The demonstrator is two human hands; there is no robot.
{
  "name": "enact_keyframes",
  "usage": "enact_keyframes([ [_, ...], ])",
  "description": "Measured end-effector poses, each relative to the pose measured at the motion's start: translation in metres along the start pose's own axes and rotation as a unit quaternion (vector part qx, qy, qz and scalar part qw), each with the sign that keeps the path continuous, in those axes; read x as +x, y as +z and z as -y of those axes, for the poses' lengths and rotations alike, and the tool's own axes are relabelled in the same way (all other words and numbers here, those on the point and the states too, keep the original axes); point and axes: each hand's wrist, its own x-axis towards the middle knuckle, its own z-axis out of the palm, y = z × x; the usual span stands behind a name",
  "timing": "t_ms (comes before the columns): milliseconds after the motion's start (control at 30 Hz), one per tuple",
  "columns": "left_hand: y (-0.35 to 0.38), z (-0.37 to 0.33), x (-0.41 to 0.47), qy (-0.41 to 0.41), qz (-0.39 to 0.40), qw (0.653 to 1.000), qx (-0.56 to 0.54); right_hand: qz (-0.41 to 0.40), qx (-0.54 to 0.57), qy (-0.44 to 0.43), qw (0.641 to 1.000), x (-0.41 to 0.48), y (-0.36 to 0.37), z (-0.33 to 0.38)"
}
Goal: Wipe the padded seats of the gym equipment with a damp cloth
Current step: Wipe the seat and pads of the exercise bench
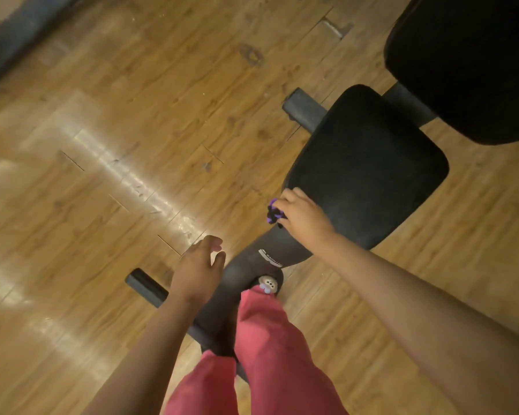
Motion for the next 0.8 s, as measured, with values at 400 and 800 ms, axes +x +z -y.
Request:
enact_keyframes([
  [400,-0.003,0.061,-0.074,0.077,0.079,0.994,0.001,-0.071,0.010,0.339,0.938,-0.164,0.041,0.013],
  [800,-0.037,0.067,-0.179,0.226,0.133,0.965,0.004,-0.266,0.150,0.415,0.857,-0.311,0.000,0.143],
])
